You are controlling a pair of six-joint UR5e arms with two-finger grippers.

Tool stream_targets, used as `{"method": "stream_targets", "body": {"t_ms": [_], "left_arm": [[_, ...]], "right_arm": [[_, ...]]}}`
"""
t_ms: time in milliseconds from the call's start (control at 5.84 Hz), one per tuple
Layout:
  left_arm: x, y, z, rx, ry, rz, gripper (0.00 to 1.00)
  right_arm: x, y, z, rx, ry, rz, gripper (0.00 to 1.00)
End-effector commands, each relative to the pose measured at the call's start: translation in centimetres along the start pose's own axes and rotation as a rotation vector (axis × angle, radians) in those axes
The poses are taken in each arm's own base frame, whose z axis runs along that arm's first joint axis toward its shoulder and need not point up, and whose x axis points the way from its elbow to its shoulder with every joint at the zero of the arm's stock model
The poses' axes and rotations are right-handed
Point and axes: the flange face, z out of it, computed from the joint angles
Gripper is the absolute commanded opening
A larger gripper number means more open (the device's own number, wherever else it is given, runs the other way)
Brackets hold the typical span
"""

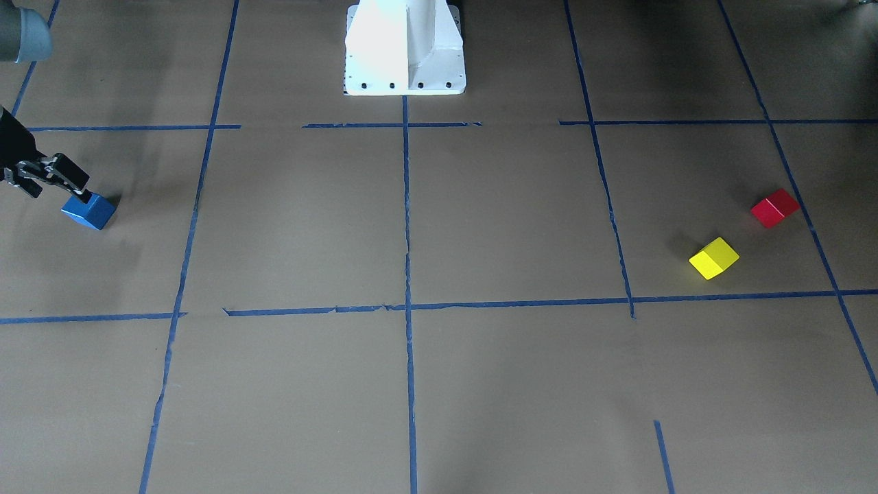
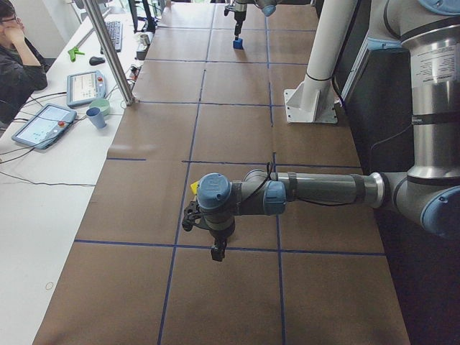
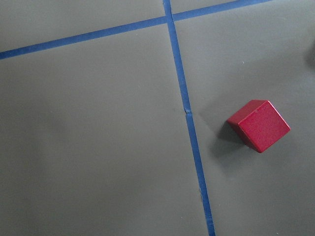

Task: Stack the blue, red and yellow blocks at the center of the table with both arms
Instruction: 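Lower the right gripper onto the blue cube and close it, then carry the blue cube with the right gripper to the table's center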

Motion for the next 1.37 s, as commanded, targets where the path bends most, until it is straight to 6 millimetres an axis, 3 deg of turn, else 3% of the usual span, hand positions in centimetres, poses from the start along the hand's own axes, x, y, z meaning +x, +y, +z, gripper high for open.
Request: {"method": "stream_targets", "body": {"t_ms": [0,342,513,684,856,1198], "left_arm": [[-0.1,0.0,0.1,-0.003,-0.001,-0.002,1.0],[-0.2,0.1,0.2,-0.004,-0.001,-0.003,1.0],[-0.1,0.1,0.1,-0.003,-0.001,-0.002,1.0],[-0.2,0.1,0.2,-0.004,-0.001,-0.003,1.0],[-0.2,0.1,0.2,-0.004,-0.001,-0.003,1.0],[-0.2,0.1,0.2,-0.004,0.001,-0.004,1.0]], "right_arm": [[0.1,0.4,1.8,-0.018,0.025,-0.008,1.0],[-0.2,0.4,3.2,-0.029,0.039,-0.02,1.0],[-0.3,0.4,3.4,-0.01,0.054,-0.025,0.82],[-0.4,0.4,3.4,-0.011,0.051,-0.044,0.16],[-0.9,0.3,2.9,-0.003,0.04,-0.05,0.04],[-6.7,-0.6,-0.1,0.038,-0.055,-0.106,0.02]]}}
